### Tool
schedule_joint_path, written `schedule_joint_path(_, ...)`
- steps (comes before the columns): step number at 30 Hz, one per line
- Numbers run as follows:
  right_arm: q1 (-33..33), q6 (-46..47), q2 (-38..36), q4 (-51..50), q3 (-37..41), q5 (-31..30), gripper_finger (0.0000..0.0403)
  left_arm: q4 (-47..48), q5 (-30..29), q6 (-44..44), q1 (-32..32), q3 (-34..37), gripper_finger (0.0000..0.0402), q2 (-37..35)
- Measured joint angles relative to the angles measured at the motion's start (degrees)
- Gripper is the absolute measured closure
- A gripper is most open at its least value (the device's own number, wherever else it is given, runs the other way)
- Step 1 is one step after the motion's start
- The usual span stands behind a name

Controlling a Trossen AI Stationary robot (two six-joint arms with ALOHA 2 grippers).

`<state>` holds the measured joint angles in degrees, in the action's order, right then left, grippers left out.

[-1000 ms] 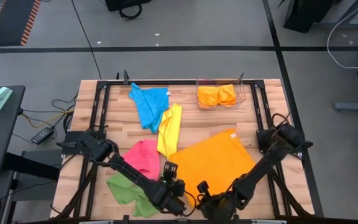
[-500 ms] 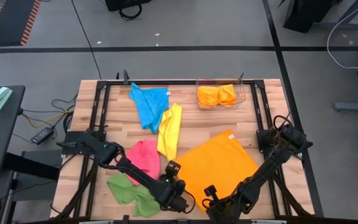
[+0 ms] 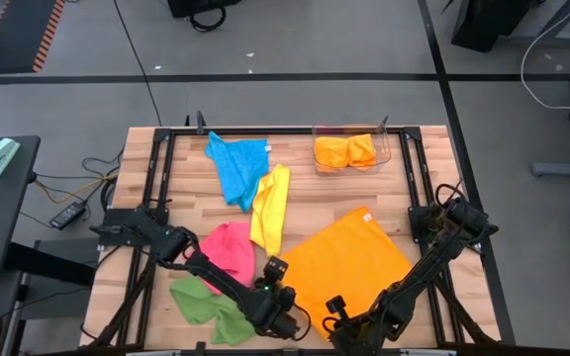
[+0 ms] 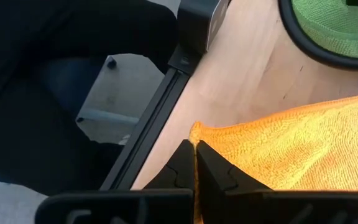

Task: Fold microfiber towels
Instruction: Fold the orange microfiber cloth

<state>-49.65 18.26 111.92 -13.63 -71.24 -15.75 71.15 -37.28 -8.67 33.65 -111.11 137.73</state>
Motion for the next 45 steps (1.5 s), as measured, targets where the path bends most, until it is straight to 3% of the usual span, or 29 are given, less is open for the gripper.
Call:
schedule_joint_path(14,0.0,-0.43,0.0,0.6,0.0,-0.69,0.0397,-0.12,-0.4,-1.31,-1.57,-0.24,0.0242,1.89)
schedule_joint_path(18,0.0,-0.42,0.0,0.84,0.0,-0.68,0.0397,0.38,-0.6,-2.56,-1.61,-0.16,0.0286,2.07)
schedule_joint_path(24,0.0,-0.16,0.0,1.6,0.0,-0.67,0.0397,1.48,-0.44,-2.95,-1.79,0.02,0.0389,2.4)
schedule_joint_path(30,0.0,-0.37,0.0,2.43,-0.67,0.45,0.0389,6.04,-1.17,-3.19,-1.4,0.07,0.0395,-0.34)
schedule_joint_path(36,-0.29,-1.85,0.0,-1.49,-6.42,1.68,0.038,7.37,-1.15,-3.79,0.0,0.04,0.0391,-4.01)
schedule_joint_path(45,1.07,-7.02,-0.02,2.16,-7.85,1.29,0.038,10.33,1.82,-4.05,4.63,0.0,0.0387,-9.18)
